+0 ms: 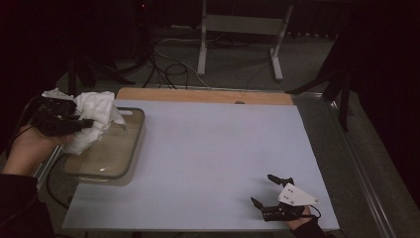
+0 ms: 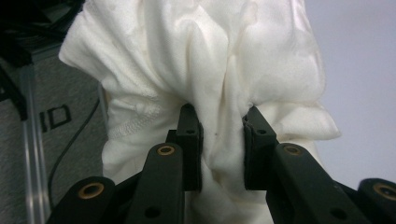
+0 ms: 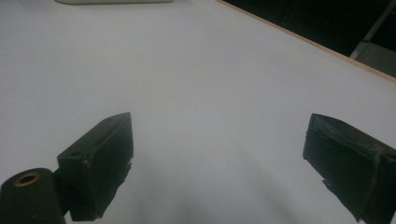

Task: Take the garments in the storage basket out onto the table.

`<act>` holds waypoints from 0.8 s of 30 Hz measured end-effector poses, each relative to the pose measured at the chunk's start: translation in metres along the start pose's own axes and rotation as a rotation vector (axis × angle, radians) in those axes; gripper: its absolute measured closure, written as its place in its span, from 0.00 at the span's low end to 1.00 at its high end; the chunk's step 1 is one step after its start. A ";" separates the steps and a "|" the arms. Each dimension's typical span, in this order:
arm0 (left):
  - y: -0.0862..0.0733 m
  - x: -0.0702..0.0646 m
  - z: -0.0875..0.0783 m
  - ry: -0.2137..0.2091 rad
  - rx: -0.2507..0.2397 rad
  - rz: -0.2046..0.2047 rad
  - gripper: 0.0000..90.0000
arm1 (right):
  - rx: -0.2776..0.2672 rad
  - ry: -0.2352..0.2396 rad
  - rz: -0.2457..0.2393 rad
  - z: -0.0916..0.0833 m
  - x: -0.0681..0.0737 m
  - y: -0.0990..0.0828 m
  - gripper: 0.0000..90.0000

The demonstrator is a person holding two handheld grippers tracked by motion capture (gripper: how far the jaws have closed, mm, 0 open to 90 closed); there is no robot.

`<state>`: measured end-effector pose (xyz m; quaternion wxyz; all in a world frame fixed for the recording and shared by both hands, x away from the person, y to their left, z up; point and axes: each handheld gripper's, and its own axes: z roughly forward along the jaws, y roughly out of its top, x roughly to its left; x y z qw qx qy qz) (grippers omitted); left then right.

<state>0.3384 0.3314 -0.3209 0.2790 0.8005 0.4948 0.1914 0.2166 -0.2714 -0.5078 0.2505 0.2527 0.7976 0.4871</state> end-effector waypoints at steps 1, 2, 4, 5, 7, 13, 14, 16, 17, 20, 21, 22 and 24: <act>0.001 0.000 -0.001 -0.001 -0.002 0.006 0.83 | 0.001 -0.001 0.000 0.000 0.000 0.000 0.10; 0.001 0.000 -0.003 -0.008 -0.004 0.007 0.83 | 0.000 -0.002 -0.001 0.000 0.000 0.000 0.10; 0.003 -0.001 -0.006 -0.010 -0.008 0.011 0.83 | -0.002 -0.004 0.004 0.000 -0.001 0.000 0.10; 0.004 -0.001 -0.007 -0.014 -0.010 0.012 0.83 | -0.002 -0.004 0.003 -0.001 -0.001 0.000 0.10; 0.006 -0.002 -0.010 -0.019 -0.019 0.011 0.83 | -0.005 -0.005 0.001 -0.001 -0.001 0.000 0.10; 0.011 -0.006 -0.016 -0.027 -0.037 0.024 0.83 | -0.008 -0.002 0.004 -0.001 -0.001 0.000 0.10; 0.013 -0.007 -0.018 -0.034 -0.041 0.027 0.83 | -0.009 -0.002 0.005 -0.001 -0.001 0.000 0.10; 0.015 -0.008 -0.019 -0.037 -0.049 0.031 0.83 | -0.010 -0.006 0.004 -0.001 -0.001 0.000 0.10; 0.019 -0.011 -0.022 -0.048 -0.052 0.044 0.83 | -0.010 -0.003 0.002 -0.001 -0.001 0.001 0.10; 0.024 -0.014 -0.026 -0.056 -0.064 0.056 0.83 | -0.010 -0.006 0.002 -0.001 -0.001 0.000 0.10; 0.024 -0.014 -0.026 -0.056 -0.064 0.056 0.83 | -0.010 -0.006 0.002 -0.001 -0.001 0.000 0.10; 0.026 -0.016 -0.027 -0.056 -0.067 0.058 0.83 | -0.013 -0.005 0.003 -0.001 -0.001 0.001 0.10; 0.030 -0.019 -0.029 -0.073 -0.074 0.068 0.83 | -0.015 -0.005 0.003 -0.001 -0.001 0.001 0.10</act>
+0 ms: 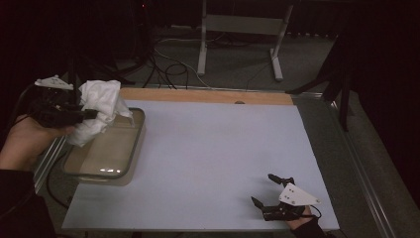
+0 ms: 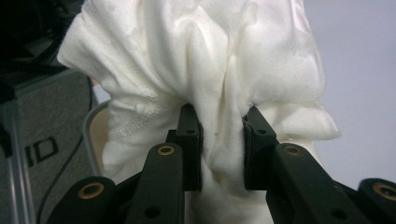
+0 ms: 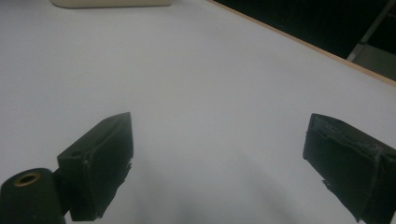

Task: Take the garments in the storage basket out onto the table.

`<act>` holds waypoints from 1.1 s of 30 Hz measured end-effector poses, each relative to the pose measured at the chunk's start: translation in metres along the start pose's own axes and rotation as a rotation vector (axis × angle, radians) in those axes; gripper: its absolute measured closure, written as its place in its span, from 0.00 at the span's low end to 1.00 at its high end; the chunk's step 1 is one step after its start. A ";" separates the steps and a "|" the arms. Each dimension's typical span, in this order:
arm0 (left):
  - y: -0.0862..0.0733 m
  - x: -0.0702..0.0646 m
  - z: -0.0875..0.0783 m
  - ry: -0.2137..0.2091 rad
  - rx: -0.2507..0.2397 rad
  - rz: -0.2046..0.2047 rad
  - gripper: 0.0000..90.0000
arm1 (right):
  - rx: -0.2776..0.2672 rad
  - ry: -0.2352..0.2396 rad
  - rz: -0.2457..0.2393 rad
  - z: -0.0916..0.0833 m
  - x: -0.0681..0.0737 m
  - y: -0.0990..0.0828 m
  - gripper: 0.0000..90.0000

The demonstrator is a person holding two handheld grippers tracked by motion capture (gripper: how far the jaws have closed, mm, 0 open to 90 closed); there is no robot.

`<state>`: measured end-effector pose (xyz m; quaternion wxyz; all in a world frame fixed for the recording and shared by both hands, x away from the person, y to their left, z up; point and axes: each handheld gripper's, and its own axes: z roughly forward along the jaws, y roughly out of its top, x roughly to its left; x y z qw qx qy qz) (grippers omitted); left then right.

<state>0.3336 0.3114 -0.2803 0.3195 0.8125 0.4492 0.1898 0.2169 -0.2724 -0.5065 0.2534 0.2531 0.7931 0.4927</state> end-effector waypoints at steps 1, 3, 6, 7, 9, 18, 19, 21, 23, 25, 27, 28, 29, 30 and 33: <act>0.002 -0.001 -0.001 -0.008 -0.004 0.004 0.83 | 0.001 -0.001 0.000 0.000 0.000 0.000 0.10; 0.006 -0.005 -0.001 -0.025 -0.018 0.011 0.83 | 0.001 -0.001 0.001 0.000 0.000 0.000 0.10; 0.013 -0.013 0.001 -0.049 -0.034 0.038 0.82 | 0.000 -0.002 0.001 0.000 0.000 0.000 0.10; 0.013 -0.013 0.001 -0.049 -0.034 0.038 0.82 | 0.000 -0.002 0.001 0.000 0.000 0.000 0.10; 0.016 -0.020 0.002 -0.049 -0.038 0.056 0.82 | 0.004 -0.001 0.002 0.000 0.000 0.000 0.10; 0.035 -0.047 0.006 -0.129 -0.069 0.127 0.82 | 0.001 -0.002 -0.001 0.000 0.000 0.000 0.10; 0.036 -0.049 0.007 -0.133 -0.069 0.128 0.82 | 0.002 0.000 0.000 0.000 0.000 0.000 0.10; 0.040 -0.054 0.010 -0.150 -0.074 0.138 0.82 | 0.001 -0.001 0.001 0.000 0.000 0.000 0.10; 0.044 -0.058 0.013 -0.167 -0.081 0.143 0.82 | 0.000 -0.002 -0.001 0.000 0.000 0.000 0.10; 0.047 -0.061 0.016 -0.179 -0.083 0.149 0.82 | 0.003 -0.001 -0.001 -0.001 0.000 0.000 0.10; 0.050 -0.066 0.020 -0.196 -0.082 0.157 0.82 | 0.000 -0.001 0.000 -0.002 0.000 0.001 0.10; 0.052 -0.068 0.022 -0.199 -0.081 0.164 0.82 | 0.000 -0.001 0.000 -0.002 0.000 0.001 0.10; 0.053 -0.070 0.024 -0.205 -0.080 0.171 0.82 | -0.002 0.000 0.003 -0.002 0.000 0.000 0.10; 0.055 -0.072 0.025 -0.209 -0.082 0.170 0.82 | -0.002 0.001 0.003 -0.001 0.000 0.000 0.10; 0.061 -0.079 0.030 -0.228 -0.088 0.182 0.82 | -0.001 0.000 0.000 -0.002 0.000 0.001 0.10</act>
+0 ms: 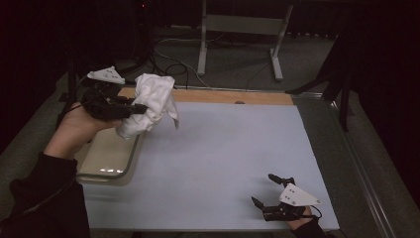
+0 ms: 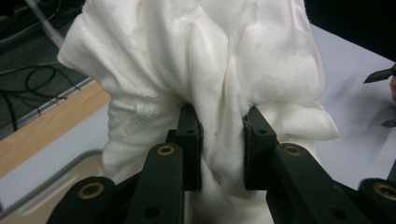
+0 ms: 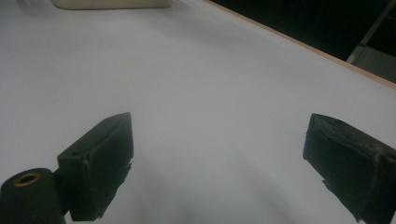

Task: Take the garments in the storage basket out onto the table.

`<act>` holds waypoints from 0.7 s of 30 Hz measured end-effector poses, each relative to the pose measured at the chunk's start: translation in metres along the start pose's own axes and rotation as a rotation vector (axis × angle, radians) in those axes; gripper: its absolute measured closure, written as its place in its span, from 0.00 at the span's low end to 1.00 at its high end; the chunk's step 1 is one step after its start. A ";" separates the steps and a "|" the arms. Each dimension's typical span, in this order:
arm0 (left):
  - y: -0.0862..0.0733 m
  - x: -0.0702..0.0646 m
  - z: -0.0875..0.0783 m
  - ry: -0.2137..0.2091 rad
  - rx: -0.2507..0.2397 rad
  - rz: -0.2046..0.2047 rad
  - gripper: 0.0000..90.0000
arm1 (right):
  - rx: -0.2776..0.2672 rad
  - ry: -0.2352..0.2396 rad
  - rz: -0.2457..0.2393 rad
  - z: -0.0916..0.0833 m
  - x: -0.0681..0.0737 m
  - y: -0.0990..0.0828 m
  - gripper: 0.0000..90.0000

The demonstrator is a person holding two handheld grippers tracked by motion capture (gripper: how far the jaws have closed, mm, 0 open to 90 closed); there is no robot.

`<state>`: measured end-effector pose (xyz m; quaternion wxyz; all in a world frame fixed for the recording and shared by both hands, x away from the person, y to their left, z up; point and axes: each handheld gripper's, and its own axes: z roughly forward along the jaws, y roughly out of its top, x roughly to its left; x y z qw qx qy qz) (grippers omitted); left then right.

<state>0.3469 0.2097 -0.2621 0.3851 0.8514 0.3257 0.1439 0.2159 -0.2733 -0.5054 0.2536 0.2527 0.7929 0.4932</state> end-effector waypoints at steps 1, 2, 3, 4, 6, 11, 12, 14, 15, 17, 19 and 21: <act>0.002 -0.002 0.002 -0.008 0.000 0.004 0.82 | 0.001 0.000 0.001 0.000 0.000 0.000 0.10; 0.004 -0.004 0.005 -0.011 -0.002 0.008 0.82 | -0.002 0.000 0.003 0.000 0.000 0.000 0.10; 0.006 -0.006 0.007 -0.015 -0.001 0.013 0.82 | 0.000 0.001 0.002 0.000 0.000 0.000 0.10; 0.009 -0.007 0.009 -0.025 0.002 0.022 0.82 | 0.001 0.000 0.001 0.000 0.000 0.000 0.10; 0.013 -0.011 0.014 -0.035 0.000 0.031 0.82 | 0.002 0.002 0.001 0.000 0.000 0.000 0.10; 0.023 -0.019 0.027 -0.062 0.007 0.056 0.82 | -0.004 -0.001 -0.003 0.000 0.000 0.000 0.10; 0.025 -0.021 0.029 -0.070 0.006 0.060 0.82 | -0.001 -0.004 -0.003 -0.001 0.000 0.000 0.10; 0.026 -0.023 0.031 -0.073 0.007 0.067 0.82 | -0.003 0.000 0.000 0.000 0.000 0.000 0.10; 0.026 -0.023 0.031 -0.073 0.007 0.067 0.82 | -0.002 0.003 0.001 0.000 0.000 0.000 0.10; 0.033 -0.029 0.042 -0.091 0.011 0.078 0.82 | -0.004 0.001 -0.001 0.000 0.000 0.000 0.10; 0.036 -0.032 0.047 -0.102 0.010 0.086 0.82 | -0.002 0.005 0.000 0.000 0.000 0.000 0.10; 0.039 -0.035 0.052 -0.113 0.016 0.101 0.82 | -0.008 0.004 -0.001 0.000 0.000 0.000 0.10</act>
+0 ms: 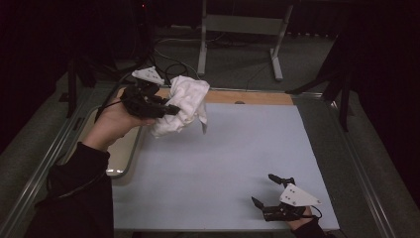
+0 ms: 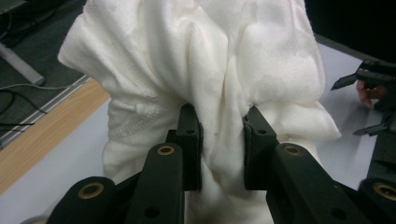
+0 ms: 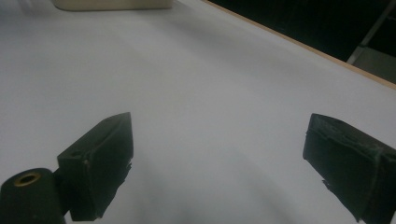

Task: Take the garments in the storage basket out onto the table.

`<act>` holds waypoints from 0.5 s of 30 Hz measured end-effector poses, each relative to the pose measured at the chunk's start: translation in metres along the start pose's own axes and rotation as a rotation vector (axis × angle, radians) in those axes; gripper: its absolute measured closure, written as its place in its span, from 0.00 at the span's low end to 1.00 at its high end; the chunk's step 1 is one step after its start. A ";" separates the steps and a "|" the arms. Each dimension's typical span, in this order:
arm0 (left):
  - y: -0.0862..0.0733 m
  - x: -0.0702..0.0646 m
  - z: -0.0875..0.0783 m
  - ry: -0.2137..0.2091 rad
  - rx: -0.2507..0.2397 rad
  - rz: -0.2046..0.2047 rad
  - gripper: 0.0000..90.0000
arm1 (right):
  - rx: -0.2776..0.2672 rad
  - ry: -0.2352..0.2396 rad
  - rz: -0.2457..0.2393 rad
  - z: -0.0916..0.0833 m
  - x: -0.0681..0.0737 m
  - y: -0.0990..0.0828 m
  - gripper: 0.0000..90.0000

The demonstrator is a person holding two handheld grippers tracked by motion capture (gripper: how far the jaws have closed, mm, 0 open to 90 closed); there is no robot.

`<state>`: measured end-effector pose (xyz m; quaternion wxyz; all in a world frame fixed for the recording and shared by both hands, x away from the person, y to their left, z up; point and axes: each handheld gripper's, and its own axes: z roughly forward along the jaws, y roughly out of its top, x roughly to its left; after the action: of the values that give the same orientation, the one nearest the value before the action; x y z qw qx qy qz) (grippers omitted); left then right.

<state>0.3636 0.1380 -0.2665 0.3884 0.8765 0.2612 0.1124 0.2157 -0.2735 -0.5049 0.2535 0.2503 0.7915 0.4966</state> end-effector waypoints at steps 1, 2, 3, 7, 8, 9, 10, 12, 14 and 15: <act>0.002 -0.001 0.002 0.000 0.003 0.003 0.82 | 0.000 -0.002 0.000 0.000 0.000 0.000 0.10; 0.003 -0.003 0.005 -0.006 0.001 0.009 0.82 | 0.002 -0.003 -0.001 0.000 0.000 0.000 0.10; 0.005 -0.003 0.007 -0.015 0.004 0.013 0.82 | 0.004 0.000 -0.002 0.000 0.000 0.000 0.10; 0.011 -0.007 0.017 -0.024 0.009 0.030 0.82 | -0.001 -0.001 0.001 0.000 0.000 0.000 0.10; 0.012 -0.008 0.019 -0.028 0.009 0.032 0.82 | 0.001 -0.001 -0.001 0.000 0.000 0.000 0.10; 0.013 -0.009 0.021 -0.030 0.010 0.033 0.82 | 0.002 -0.001 -0.001 0.000 0.000 0.000 0.10; 0.015 -0.010 0.023 -0.035 0.009 0.033 0.82 | 0.001 0.001 -0.002 0.000 0.000 0.000 0.10; 0.017 -0.012 0.027 -0.038 0.015 0.048 0.82 | -0.001 0.000 0.000 0.000 0.000 0.000 0.10; 0.018 -0.013 0.031 -0.043 0.017 0.047 0.82 | -0.003 -0.002 -0.002 0.000 0.000 0.000 0.10; 0.019 -0.013 0.034 -0.042 0.018 0.049 0.82 | -0.004 -0.001 0.000 0.000 0.000 0.000 0.10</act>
<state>0.3730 0.0992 -0.2754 0.3828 0.8884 0.2323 0.1011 0.2158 -0.2732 -0.5047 0.2547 0.2499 0.7904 0.4980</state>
